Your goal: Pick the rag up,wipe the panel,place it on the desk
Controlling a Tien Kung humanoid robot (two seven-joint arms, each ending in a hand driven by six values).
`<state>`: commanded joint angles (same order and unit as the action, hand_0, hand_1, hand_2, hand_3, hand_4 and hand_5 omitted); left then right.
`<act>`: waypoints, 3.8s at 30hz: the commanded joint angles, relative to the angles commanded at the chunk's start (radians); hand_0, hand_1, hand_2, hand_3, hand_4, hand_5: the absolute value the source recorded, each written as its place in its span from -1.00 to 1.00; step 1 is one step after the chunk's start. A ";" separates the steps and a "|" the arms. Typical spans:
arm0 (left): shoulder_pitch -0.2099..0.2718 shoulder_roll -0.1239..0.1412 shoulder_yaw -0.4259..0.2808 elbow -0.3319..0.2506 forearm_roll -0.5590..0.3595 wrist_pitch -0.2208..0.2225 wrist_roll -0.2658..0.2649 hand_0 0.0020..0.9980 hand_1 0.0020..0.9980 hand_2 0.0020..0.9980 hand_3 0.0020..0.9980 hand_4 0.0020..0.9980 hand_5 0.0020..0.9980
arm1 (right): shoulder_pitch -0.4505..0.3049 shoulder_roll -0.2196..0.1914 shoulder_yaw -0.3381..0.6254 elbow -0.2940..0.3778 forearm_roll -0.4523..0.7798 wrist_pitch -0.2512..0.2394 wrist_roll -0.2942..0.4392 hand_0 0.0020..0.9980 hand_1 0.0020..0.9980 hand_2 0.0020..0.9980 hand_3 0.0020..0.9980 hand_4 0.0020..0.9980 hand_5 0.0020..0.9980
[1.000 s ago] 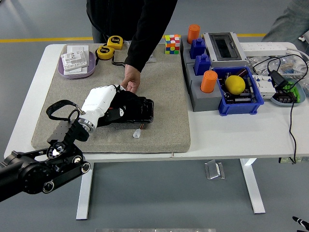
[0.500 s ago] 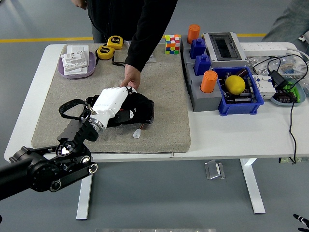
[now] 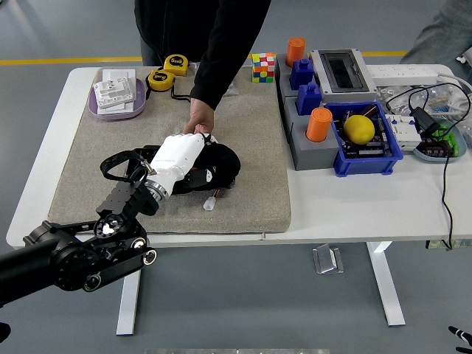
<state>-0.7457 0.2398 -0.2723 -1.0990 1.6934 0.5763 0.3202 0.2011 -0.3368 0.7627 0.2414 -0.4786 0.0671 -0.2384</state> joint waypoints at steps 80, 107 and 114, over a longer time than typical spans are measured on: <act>0.070 0.169 -0.151 0.066 0.054 -0.003 -0.002 -0.60 -0.69 0.03 -0.09 -0.79 -1.00 | -0.026 0.024 0.058 -0.001 -0.017 -0.007 0.002 0.54 0.15 0.41 0.23 1.00 0.13; 0.102 0.188 -0.189 0.087 0.044 0.002 -0.006 -0.60 -0.69 0.05 -0.07 -0.78 -1.00 | -0.027 0.027 0.068 0.000 -0.021 -0.011 0.003 0.54 0.15 0.41 0.23 1.00 0.13; 0.087 0.165 -0.160 0.076 0.042 0.003 -0.001 -0.60 -0.69 0.05 -0.07 -0.78 -1.00 | -0.024 0.025 0.063 -0.001 -0.017 -0.010 0.003 0.54 0.15 0.41 0.23 1.00 0.13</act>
<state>-0.6590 0.4045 -0.4327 -1.0234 1.7354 0.5790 0.3190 0.1767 -0.3119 0.8258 0.2404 -0.4960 0.0575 -0.2354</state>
